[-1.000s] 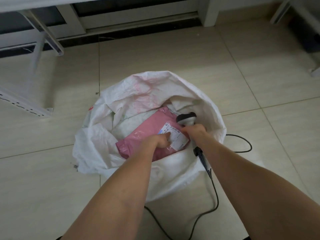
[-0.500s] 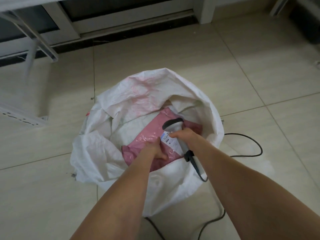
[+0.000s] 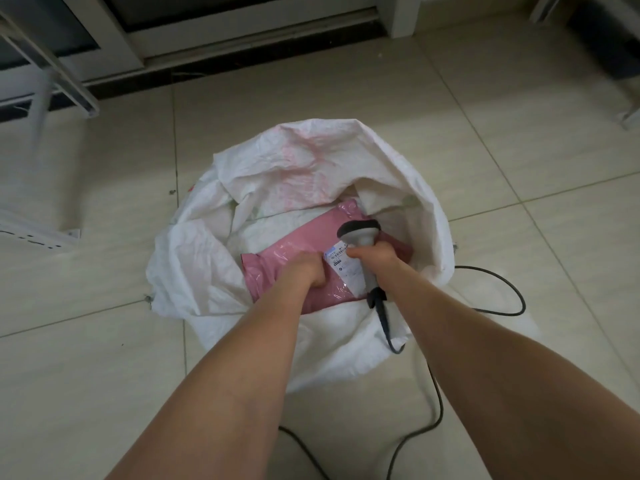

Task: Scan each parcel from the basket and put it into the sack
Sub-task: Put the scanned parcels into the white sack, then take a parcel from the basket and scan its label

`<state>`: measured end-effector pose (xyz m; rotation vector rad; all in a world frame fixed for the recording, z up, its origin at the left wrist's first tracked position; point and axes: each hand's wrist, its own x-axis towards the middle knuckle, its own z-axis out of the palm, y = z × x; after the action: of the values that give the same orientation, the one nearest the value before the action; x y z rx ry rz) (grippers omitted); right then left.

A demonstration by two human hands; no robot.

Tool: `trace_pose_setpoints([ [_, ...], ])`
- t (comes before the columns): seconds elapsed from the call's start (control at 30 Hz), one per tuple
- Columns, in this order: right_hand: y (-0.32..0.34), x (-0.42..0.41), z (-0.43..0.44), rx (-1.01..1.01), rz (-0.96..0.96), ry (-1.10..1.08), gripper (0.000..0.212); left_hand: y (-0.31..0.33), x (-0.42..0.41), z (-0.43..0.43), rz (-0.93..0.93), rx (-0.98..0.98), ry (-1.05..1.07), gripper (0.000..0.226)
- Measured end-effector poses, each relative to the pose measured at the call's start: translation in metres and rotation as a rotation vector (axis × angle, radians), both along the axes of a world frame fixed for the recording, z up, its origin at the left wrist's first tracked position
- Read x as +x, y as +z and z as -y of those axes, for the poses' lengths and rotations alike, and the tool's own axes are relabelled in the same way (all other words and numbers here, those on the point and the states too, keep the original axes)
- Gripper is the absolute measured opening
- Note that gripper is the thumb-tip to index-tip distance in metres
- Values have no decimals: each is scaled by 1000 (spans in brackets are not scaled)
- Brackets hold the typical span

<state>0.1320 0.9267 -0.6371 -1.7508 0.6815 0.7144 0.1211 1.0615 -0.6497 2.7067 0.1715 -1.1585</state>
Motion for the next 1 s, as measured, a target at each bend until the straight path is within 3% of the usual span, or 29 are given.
trace_pose_setpoints([
  [0.07, 20, 0, 1, 18, -5, -59, 13, 18, 6, 0, 101, 35, 9, 36],
  [0.1, 26, 2, 3, -19, 17, -66, 11, 26, 9, -1, 143, 48, 18, 35],
  [0.2, 40, 9, 13, -157, 163, -64, 13, 40, 18, 1, 158, 58, -20, 40],
  [0.3, 52, 21, 28, -79, 219, -207, 23, 45, 23, 11, 127, 53, -69, 44],
  [0.4, 56, 26, 40, -21, 186, -270, 34, 50, 26, 21, 124, 49, -94, 50],
  [0.53, 70, 5, 35, -28, 63, -184, 16, 65, 30, 22, 168, 83, -88, 39],
  [0.57, 76, 1, 33, 0, 64, -176, 20, 73, 31, 22, 178, 82, -67, 37],
  [0.7, 117, -13, 29, 129, 104, -204, 28, 125, 27, 25, 188, 46, -36, 28],
  [1.0, 273, -40, 60, 200, 104, -295, 20, 279, 13, 56, 178, 41, -37, 37],
])
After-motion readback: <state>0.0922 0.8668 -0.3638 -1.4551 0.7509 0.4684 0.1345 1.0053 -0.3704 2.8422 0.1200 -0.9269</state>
